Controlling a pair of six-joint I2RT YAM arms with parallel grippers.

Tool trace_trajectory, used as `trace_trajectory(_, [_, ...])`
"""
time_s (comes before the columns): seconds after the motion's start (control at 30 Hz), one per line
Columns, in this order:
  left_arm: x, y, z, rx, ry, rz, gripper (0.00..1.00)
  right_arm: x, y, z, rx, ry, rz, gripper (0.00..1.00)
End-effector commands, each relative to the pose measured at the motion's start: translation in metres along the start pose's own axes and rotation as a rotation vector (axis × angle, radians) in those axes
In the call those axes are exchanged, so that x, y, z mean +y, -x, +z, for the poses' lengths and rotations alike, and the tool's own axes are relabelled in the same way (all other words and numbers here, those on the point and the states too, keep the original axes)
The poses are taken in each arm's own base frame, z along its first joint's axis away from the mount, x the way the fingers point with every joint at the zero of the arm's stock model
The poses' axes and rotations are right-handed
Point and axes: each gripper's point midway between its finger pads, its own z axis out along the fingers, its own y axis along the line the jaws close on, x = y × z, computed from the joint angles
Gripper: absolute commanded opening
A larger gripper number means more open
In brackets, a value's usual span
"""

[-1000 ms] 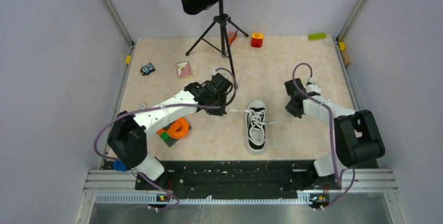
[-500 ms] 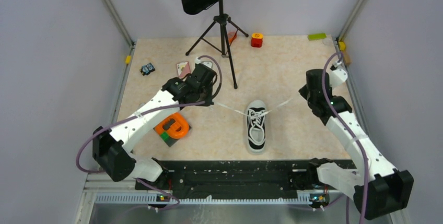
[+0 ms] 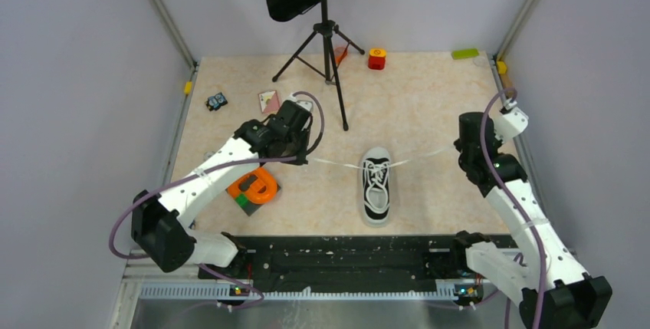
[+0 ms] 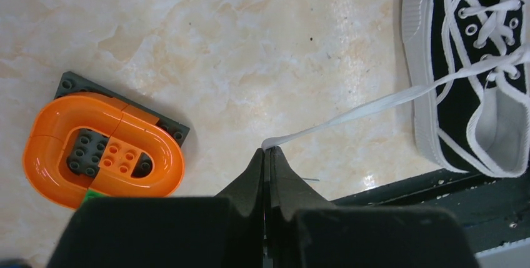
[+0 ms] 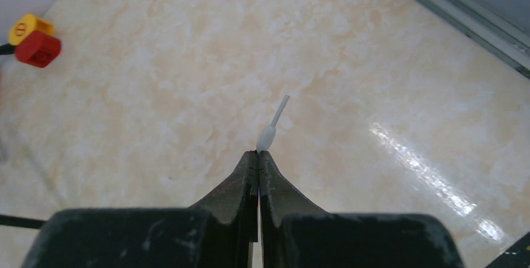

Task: Tie the shoes
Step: Tie the shoelace on the shoe.

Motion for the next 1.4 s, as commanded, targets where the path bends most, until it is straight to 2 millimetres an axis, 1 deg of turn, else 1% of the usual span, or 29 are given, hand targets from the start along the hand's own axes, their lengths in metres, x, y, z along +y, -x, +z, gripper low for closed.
trace_trajectory(0.0, [-0.005, 0.0, 0.003, 0.001, -0.05, 0.082, 0.0, -0.037, 0.002, 0.01, -0.043, -0.121, -0.038, 0.0])
trace_trajectory(0.13, [0.002, 0.0, 0.006, 0.0, -0.034, 0.078, 0.0, -0.047, -0.001, 0.014, -0.041, -0.144, -0.04, 0.0])
trace_trajectory(0.3, [0.034, -0.003, 0.015, 0.023, 0.004, 0.028, 0.0, -0.058, -0.01, 0.018, -0.025, -0.167, -0.053, 0.0])
trace_trajectory(0.4, [0.046, -0.009, 0.02, 0.046, 0.007, -0.011, 0.0, -0.064, -0.023, 0.02, 0.005, -0.173, -0.059, 0.0])
trace_trajectory(0.53, [0.05, -0.018, 0.023, 0.066, 0.003, -0.055, 0.0, -0.072, -0.044, 0.023, 0.049, -0.182, -0.05, 0.0])
trace_trajectory(0.63, [0.052, -0.028, 0.025, 0.08, 0.008, -0.081, 0.0, -0.079, -0.054, 0.023, 0.068, -0.192, -0.048, 0.0])
trace_trajectory(0.73, [0.046, -0.043, 0.028, 0.116, -0.032, -0.107, 0.0, -0.087, -0.059, 0.022, 0.07, -0.21, -0.055, 0.0])
trace_trajectory(0.83, [0.046, -0.055, 0.031, 0.144, -0.04, -0.123, 0.0, -0.095, -0.062, 0.021, 0.064, -0.232, -0.069, 0.0])
trace_trajectory(0.93, [0.047, -0.059, 0.031, 0.151, -0.04, -0.125, 0.0, -0.103, -0.066, 0.022, 0.064, -0.256, -0.083, 0.0])
trace_trajectory(1.0, [0.051, -0.057, 0.029, 0.143, -0.02, -0.115, 0.0, -0.105, -0.068, 0.022, 0.068, -0.262, -0.072, 0.0])
trace_trajectory(1.07, [0.06, -0.05, 0.025, 0.127, 0.017, -0.117, 0.0, -0.102, -0.07, 0.023, 0.08, -0.248, -0.046, 0.0])
trace_trajectory(1.17, [0.064, -0.03, 0.017, 0.084, 0.009, -0.134, 0.0, -0.095, -0.058, 0.021, 0.06, -0.226, -0.024, 0.0])
trace_trajectory(1.23, [0.063, -0.022, 0.012, 0.067, -0.003, -0.139, 0.0, -0.093, -0.047, 0.021, 0.035, -0.232, -0.027, 0.0])
trace_trajectory(1.3, [0.066, -0.02, 0.012, 0.061, -0.002, -0.149, 0.0, -0.094, -0.039, 0.02, 0.019, -0.24, -0.034, 0.0])
trace_trajectory(1.37, [0.07, -0.025, 0.016, 0.079, 0.006, -0.168, 0.0, -0.097, -0.037, 0.02, 0.014, -0.249, -0.035, 0.0])
